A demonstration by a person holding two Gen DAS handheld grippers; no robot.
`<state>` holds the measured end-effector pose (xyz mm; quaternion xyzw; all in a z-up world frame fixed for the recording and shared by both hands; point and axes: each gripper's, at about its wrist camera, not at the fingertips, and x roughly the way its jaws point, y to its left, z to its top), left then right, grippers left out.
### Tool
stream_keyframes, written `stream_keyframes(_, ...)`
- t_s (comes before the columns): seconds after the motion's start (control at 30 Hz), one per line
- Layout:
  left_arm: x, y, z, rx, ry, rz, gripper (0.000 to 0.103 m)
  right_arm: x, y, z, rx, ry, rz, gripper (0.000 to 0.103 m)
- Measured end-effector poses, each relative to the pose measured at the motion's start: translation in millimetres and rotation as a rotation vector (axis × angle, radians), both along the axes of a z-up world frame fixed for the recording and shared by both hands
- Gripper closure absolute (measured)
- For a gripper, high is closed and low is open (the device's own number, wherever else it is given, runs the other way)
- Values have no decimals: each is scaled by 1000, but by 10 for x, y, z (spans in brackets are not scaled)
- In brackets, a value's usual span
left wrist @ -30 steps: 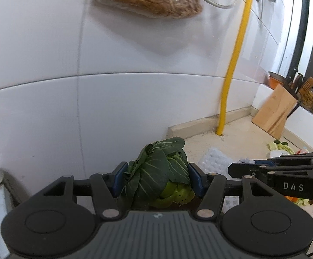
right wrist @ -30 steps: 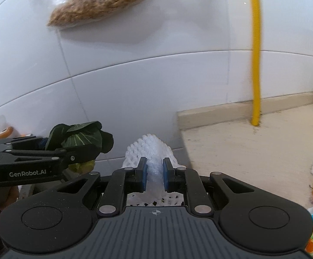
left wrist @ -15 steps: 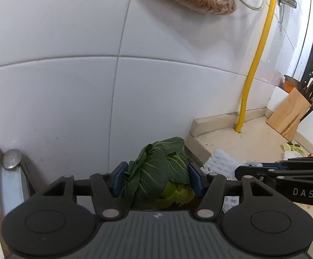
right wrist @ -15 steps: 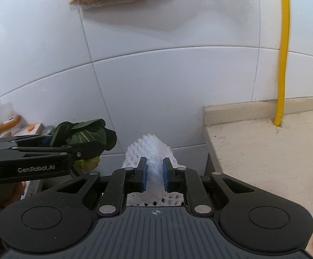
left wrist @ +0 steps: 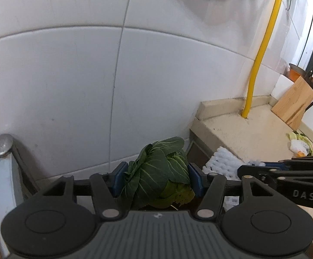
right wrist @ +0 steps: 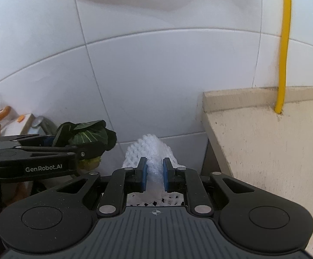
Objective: Collect trash
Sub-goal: 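Carry the bok choy and foam net with both tools over the black bin, then open both tools to drop the bok choy and foam net into the bin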
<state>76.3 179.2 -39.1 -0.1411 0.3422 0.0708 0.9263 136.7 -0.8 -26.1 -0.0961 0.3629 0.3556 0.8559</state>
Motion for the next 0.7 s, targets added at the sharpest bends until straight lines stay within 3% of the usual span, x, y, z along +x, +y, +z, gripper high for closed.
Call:
stream_keyframes(0.5,201,-117,-192,31,127,-41,49,270,105,-460,-55,86,-29,82)
stream_keyframes(0.7,329,-106,-270,34,169,-26,46,477,144,-668,-45,153,-55,73)
